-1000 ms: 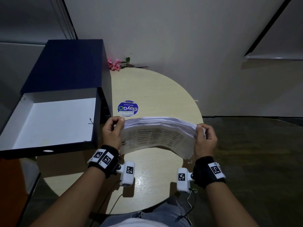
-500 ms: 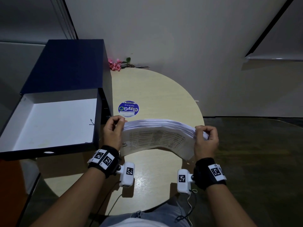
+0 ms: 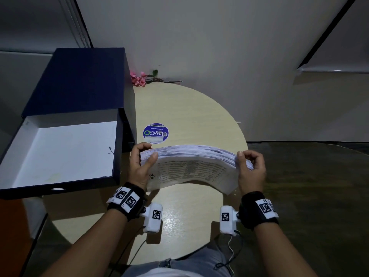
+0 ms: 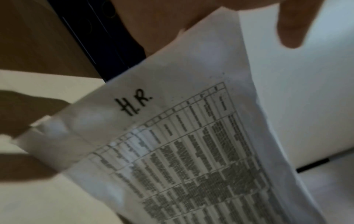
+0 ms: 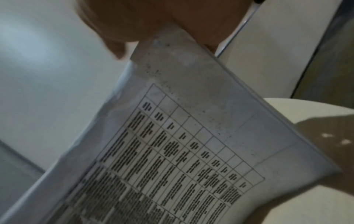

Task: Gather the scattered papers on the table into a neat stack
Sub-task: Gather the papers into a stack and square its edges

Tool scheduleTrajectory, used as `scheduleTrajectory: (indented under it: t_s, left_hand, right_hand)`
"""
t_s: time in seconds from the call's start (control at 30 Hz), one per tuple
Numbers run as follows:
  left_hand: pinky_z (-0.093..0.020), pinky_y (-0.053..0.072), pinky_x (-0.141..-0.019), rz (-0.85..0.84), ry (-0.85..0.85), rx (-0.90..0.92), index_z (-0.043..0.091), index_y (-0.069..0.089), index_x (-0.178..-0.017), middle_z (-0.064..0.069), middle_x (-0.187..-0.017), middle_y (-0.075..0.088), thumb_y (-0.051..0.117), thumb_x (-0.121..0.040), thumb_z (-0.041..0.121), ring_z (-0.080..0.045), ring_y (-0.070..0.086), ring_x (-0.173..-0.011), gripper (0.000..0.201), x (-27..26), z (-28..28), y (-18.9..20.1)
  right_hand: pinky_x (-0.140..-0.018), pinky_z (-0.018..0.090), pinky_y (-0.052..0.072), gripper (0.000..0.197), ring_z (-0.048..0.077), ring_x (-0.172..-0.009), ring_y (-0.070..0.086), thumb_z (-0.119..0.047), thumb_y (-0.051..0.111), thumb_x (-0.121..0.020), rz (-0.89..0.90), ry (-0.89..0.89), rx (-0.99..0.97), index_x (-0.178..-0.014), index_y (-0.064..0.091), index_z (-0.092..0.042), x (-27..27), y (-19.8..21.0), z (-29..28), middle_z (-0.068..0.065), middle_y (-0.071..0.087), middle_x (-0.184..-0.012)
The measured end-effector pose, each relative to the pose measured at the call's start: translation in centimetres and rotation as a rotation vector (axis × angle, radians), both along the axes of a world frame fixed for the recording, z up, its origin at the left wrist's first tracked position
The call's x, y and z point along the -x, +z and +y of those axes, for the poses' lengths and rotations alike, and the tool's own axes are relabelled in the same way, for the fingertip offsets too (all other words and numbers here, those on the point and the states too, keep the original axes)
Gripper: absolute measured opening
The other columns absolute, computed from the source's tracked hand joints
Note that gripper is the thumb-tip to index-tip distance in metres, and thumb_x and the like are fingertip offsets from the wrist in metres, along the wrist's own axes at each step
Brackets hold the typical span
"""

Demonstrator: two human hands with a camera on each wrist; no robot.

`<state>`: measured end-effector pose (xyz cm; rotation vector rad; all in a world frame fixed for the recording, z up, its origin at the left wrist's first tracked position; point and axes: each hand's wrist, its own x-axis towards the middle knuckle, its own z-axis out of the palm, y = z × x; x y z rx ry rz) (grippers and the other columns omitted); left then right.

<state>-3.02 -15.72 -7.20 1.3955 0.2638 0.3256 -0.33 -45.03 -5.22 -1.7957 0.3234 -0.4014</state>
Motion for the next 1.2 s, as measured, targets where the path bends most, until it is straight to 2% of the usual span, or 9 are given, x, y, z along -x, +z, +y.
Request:
scheduleTrajectory:
  t_s: [0.1,0.17,0.27,0.4,0.53,0.73,0.93,1.1,1.2]
  left_hand:
    - [-0.030,0.056,-0.079,-0.029,-0.093,0.089,0.019,0.045,-0.121,-0.005,-0.113,0.059,0.075,-0.063,0.018,-0.018,0.063,-0.100,0.066,1.0,0.1,-0.7]
    - [-0.033,0.055,-0.079,0.025,-0.085,0.025,0.022,0.046,-0.122,-0.005,-0.114,0.059,0.070,-0.059,0.001,-0.020,0.060,-0.104,0.071,1.1,0.6,-1.4]
    - [-0.035,0.054,-0.077,0.195,-0.045,-0.147,0.037,0.057,-0.105,-0.002,-0.106,0.065,0.057,-0.067,-0.020,-0.022,0.061,-0.101,0.068,0.7,0.9,-2.0]
    - [-0.025,0.040,-0.057,0.222,-0.027,-0.152,0.020,0.052,-0.074,-0.001,-0.075,0.055,0.046,-0.054,-0.007,-0.016,0.051,-0.071,0.035,-0.6,-0.1,-0.8]
    - [-0.027,0.034,-0.058,0.209,-0.076,-0.195,0.002,0.046,-0.074,-0.005,-0.073,0.048,0.041,-0.048,-0.005,-0.016,0.044,-0.067,0.028,-0.8,0.0,-0.3]
    - [-0.028,0.039,-0.059,0.161,-0.025,-0.198,0.009,0.053,-0.066,-0.003,-0.068,0.053,0.053,-0.054,-0.004,-0.003,0.050,-0.061,0.017,-1.1,-0.1,-0.9]
    - [-0.031,0.043,-0.068,0.221,-0.067,-0.106,0.014,0.052,-0.082,-0.013,-0.088,0.056,0.059,-0.060,0.002,-0.025,0.052,-0.083,0.026,-0.4,-0.4,-0.8]
    - [-0.039,0.044,-0.075,0.079,-0.037,-0.043,0.015,0.055,-0.093,-0.004,-0.097,0.057,0.067,-0.065,0.017,-0.025,0.054,-0.091,0.030,-0.1,-0.4,0.1]
    - [-0.041,0.042,-0.079,0.063,0.022,-0.048,0.021,0.059,-0.088,-0.001,-0.097,0.060,0.069,-0.072,0.036,-0.029,0.055,-0.093,0.024,-0.6,-0.5,-0.3]
  right_hand:
    - [-0.086,0.039,0.052,0.057,0.011,-0.108,0.062,-0.031,0.074,-0.078,-0.016,0.193,-0.148,-0.127,0.050,-0.017,1.0,-1.1,-2.0,-0.005,0.062,-0.118]
    - [-0.086,0.040,0.055,0.066,0.021,-0.113,0.060,-0.016,0.070,-0.074,0.062,0.312,-0.165,-0.134,0.043,-0.023,1.8,-1.9,-3.0,0.001,0.058,-0.126]
    - [-0.077,0.034,0.055,0.065,0.023,-0.108,0.059,0.009,0.062,-0.080,0.208,0.333,-0.112,-0.129,0.042,-0.031,2.2,-2.2,-2.7,0.003,0.058,-0.114]
    - [-0.068,0.029,0.045,0.048,0.022,-0.092,0.055,0.020,0.048,-0.083,0.167,0.217,-0.123,-0.113,0.050,-0.017,1.0,-1.7,-0.9,0.002,0.057,-0.097]
    - [-0.064,0.024,0.050,0.040,0.013,-0.084,0.058,0.005,0.059,-0.071,0.125,0.244,-0.176,-0.109,0.054,-0.008,1.1,-1.7,-1.3,0.002,0.060,-0.094]
    - [-0.060,0.027,0.042,0.018,0.019,-0.072,0.052,-0.002,0.050,-0.062,0.091,0.194,-0.153,-0.076,0.056,-0.012,0.9,-1.4,-1.0,0.006,0.056,-0.074]
    - [-0.065,0.028,0.050,0.035,0.029,-0.092,0.059,0.013,0.059,-0.081,0.190,0.271,-0.121,-0.099,0.058,-0.018,1.3,-2.8,-1.3,0.008,0.063,-0.093]
    - [-0.067,0.028,0.056,0.037,0.012,-0.087,0.060,-0.010,0.077,-0.084,0.049,0.115,-0.179,-0.109,0.052,-0.019,1.8,-1.4,-0.4,-0.004,0.060,-0.099]
    - [-0.070,0.032,0.055,0.027,0.013,-0.089,0.062,-0.032,0.076,-0.085,0.058,0.011,-0.101,-0.102,0.055,-0.026,1.5,-0.7,0.8,-0.004,0.062,-0.100]
